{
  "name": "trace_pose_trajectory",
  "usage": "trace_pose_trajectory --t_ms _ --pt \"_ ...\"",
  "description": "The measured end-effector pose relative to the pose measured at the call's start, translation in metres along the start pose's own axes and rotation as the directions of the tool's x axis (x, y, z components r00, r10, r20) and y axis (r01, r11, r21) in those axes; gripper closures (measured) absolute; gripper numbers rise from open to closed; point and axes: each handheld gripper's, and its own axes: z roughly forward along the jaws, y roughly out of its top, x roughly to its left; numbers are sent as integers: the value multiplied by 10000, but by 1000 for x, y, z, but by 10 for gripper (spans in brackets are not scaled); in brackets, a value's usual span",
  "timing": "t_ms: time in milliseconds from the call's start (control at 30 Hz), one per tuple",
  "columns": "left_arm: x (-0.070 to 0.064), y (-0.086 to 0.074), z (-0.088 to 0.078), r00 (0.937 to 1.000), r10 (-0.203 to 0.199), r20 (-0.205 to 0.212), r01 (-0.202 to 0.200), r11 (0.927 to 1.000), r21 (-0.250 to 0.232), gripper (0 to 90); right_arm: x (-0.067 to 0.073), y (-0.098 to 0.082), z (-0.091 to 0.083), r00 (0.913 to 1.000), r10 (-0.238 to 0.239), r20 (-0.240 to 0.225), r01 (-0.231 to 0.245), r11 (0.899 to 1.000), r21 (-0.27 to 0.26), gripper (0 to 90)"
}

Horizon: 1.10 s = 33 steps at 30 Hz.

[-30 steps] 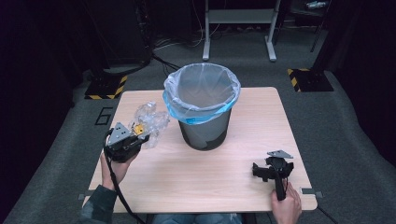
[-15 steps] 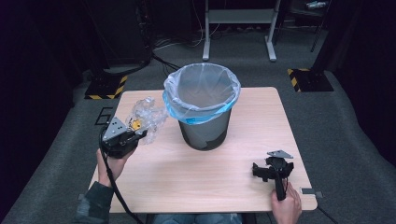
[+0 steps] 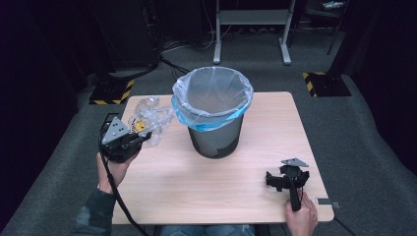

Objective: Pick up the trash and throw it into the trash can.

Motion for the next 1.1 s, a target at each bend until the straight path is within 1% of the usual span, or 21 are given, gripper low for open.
trace_pose_trajectory --t_ms 167,367,467,633,1100 --pt "2 8 -2 10000 12 -38 -12 9999 -114 858 0 0 0 10000 1 -2 -1 10000 -1 0" --pt "3 17 -6 9998 149 -90 -151 9996 -232 858 0 0 0 10000 -3 -4 3 10000 -4 0" --pt "3 20 -6 9997 240 -109 -242 9995 -196 858 0 0 0 10000 -1 -1 1 10000 3 0" --pt "5 26 -7 9996 246 -121 -249 9993 -261 858 0 0 0 10000 -4 -3 4 10000 -3 0" --pt "6 47 -2 9993 385 -8 -385 9984 -419 858 0 0 0 10000 -5 -5 5 10000 -3 0"
